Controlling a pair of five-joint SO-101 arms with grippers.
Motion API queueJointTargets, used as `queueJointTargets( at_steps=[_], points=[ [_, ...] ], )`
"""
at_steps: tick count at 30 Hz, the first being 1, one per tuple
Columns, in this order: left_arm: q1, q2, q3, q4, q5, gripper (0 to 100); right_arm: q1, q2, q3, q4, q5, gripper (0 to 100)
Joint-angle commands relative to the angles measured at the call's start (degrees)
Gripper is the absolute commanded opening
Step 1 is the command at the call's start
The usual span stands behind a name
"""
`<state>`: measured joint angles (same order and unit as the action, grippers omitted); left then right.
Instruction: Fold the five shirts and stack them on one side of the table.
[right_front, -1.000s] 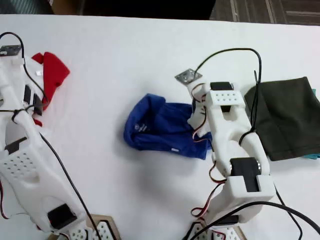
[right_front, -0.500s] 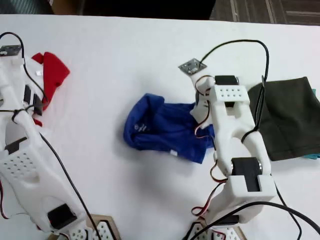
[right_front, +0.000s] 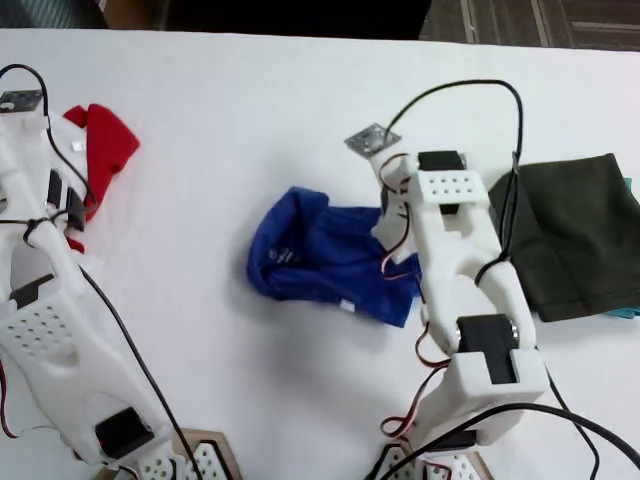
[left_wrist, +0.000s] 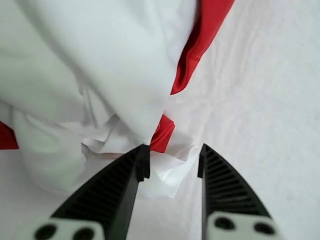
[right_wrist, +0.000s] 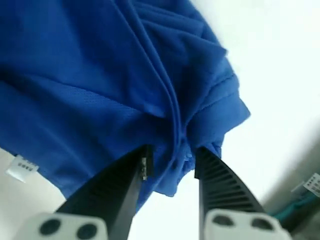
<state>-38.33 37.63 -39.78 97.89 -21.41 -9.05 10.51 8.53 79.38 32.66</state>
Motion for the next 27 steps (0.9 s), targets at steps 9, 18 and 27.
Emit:
queueJointTargets(
  at_steps=[9,18,27],
  points=[
    [0.53,-4.13,-0.22,-0.53,-0.18,18,-1.10,-1.36,-2.46,-1.54,-0.26,14.5],
    [0.53,-4.13,-0.22,-0.53,-0.18,18,-1.54,-4.70,-3.78,-1.54,-0.35,14.5],
    [0.53,-4.13,-0.22,-0.53,-0.18,18,-2.07,-5.14,-3.43,-0.84,-0.26,14.5]
  ],
)
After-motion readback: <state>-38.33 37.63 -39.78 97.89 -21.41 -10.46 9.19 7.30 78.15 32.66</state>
